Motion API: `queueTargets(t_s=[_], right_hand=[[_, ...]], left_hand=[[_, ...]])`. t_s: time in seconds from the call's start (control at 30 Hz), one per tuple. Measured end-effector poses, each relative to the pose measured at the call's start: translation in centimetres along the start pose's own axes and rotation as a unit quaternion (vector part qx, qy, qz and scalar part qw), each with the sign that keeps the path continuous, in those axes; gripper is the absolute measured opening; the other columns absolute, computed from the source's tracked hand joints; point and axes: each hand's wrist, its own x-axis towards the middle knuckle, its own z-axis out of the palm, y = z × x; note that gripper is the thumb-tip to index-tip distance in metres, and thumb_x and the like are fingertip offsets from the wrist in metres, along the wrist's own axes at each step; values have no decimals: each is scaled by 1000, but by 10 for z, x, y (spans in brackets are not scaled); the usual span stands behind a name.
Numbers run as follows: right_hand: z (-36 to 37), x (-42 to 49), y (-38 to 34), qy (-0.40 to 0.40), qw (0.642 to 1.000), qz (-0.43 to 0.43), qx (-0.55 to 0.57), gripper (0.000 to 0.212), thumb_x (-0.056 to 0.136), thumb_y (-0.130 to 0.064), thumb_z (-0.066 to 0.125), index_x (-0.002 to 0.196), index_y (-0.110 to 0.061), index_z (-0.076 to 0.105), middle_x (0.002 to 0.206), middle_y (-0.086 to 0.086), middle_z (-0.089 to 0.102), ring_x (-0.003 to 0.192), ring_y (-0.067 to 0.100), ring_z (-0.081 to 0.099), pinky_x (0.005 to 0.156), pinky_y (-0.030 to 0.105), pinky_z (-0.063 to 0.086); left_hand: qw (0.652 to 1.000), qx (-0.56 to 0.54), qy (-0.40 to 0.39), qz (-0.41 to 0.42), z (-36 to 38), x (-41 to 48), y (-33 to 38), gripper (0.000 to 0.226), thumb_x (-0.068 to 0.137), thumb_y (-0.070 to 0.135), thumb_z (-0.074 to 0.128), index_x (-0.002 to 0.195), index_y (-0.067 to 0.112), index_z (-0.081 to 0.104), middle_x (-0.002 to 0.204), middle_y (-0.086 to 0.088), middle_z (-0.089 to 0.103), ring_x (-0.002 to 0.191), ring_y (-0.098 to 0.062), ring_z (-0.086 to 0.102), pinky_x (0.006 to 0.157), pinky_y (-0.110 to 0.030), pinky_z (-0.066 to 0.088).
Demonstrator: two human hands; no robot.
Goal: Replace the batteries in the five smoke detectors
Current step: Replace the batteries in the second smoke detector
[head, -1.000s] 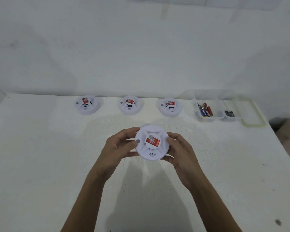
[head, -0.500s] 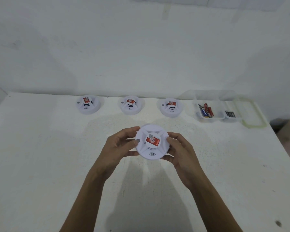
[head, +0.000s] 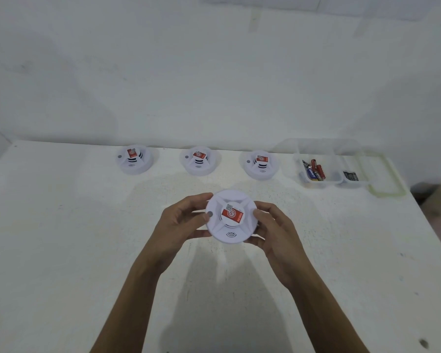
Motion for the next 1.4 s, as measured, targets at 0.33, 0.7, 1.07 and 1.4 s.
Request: queueTargets(t_s=[0.33, 0.7, 1.07, 1.4], right_hand=[[2, 2, -1, -13, 1000, 4, -3, 18, 96, -18, 53, 110, -15, 64, 104, 5, 71, 91, 25, 70, 75, 36, 59], [22, 14, -1, -19, 998, 0, -62, 21, 93, -18, 59, 113, -16, 65, 104, 6, 70, 88, 21, 71, 76, 41, 60], [71, 52, 14, -71, 989, 7, -130, 21, 91, -14, 57, 110, -11, 64, 101, 8, 70, 87, 19, 71, 81, 35, 59], [109, 82, 38, -117, 969, 44, -214, 25, 84, -12, 54, 103, -15, 70, 87, 3, 74, 88, 23, 70, 86, 47, 55]], left_hand=[[1000, -10, 0, 3, -6, 1, -1, 32, 89, 12, 59, 120, 18, 61, 110, 5, 70, 101, -17, 67, 78, -34, 58], [999, -19, 45, 10, -27, 0, -7, 27, 91, 9, 58, 116, 15, 64, 110, 2, 70, 100, -17, 67, 74, -29, 57], [982, -18, 188, -16, -70, 14, -29, 24, 92, 1, 54, 111, 9, 66, 107, -5, 71, 98, -21, 67, 76, -36, 59], [966, 43, 252, -39, -102, 31, -55, 24, 90, 6, 60, 113, 11, 68, 103, -3, 72, 90, -13, 69, 72, -28, 59]])
